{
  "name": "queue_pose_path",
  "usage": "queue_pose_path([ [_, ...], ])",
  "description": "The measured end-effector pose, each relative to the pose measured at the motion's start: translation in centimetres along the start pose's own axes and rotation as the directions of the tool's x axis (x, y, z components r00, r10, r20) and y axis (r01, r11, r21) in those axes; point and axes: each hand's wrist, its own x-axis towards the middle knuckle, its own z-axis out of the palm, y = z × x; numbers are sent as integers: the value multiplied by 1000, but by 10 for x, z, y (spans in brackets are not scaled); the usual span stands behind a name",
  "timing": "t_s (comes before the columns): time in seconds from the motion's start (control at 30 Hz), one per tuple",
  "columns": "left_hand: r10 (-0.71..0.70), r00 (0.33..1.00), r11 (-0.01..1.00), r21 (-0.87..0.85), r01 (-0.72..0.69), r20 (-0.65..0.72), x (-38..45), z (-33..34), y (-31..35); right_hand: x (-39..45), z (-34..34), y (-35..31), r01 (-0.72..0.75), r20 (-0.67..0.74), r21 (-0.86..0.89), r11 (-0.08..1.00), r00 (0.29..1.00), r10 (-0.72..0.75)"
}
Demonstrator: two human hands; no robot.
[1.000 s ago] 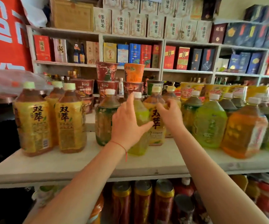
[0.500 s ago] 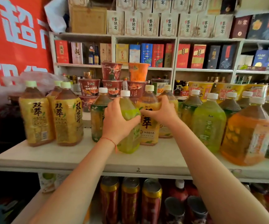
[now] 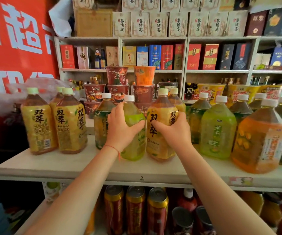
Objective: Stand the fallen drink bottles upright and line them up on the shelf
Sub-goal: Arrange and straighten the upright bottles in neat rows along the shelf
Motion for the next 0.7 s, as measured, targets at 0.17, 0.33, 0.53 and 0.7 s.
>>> queue_pose_path([
  [0.17, -56, 992, 994, -86, 65, 111, 1, 12, 15, -28, -32, -21, 55, -104, 314, 948, 994, -23],
  [0.33, -86, 928, 863, -438, 251, 362, 3, -17, 30, -52, -14, -63, 174, -36, 362, 916, 984, -173],
  [0.53, -146, 987, 850, -501, 162, 71, -22, -105, -9, -79, 74, -89, 136, 27, 491, 860, 985, -171],
  [0.7, -114, 993, 899, -427, 99, -9, -43, -161, -58, -96, 153, -105, 158, 102, 487, 859, 967, -235],
])
